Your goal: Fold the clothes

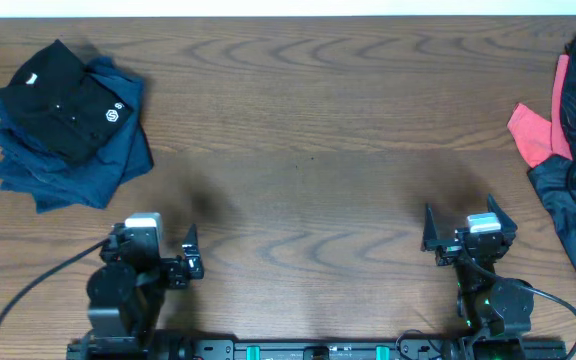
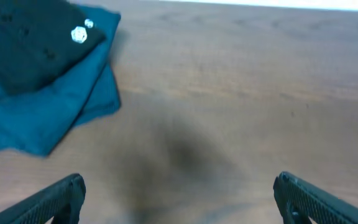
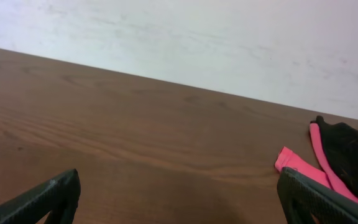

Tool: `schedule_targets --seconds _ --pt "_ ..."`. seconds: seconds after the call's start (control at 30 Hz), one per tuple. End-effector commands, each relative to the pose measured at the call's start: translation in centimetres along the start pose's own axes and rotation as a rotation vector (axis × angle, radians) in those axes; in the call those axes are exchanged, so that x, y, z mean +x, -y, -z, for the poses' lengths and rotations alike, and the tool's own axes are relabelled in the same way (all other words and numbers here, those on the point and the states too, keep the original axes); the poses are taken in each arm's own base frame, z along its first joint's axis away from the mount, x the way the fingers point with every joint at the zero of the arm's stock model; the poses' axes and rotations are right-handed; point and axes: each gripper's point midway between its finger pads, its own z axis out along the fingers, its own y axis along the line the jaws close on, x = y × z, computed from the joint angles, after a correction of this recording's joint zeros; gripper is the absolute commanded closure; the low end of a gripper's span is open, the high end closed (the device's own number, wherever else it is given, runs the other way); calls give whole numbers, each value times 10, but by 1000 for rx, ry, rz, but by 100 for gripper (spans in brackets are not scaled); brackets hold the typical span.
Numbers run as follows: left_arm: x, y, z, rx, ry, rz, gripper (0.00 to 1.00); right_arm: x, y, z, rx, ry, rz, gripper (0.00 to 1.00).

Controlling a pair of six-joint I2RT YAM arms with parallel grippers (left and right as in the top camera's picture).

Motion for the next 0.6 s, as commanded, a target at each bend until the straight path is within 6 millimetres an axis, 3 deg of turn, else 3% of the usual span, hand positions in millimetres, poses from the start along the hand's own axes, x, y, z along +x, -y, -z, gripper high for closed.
schedule_targets --seconds 0.0,0.3,0.57 --pt "8 -2 -12 -1 76 -13 2 0 -2 0 -8 4 11 1" --pt "-3 -3 -37 14 320 -25 2 0 -2 0 -8 3 11 1" --pt "-28 -1 -35 12 505 -77 2 0 -2 0 -8 4 11 1"
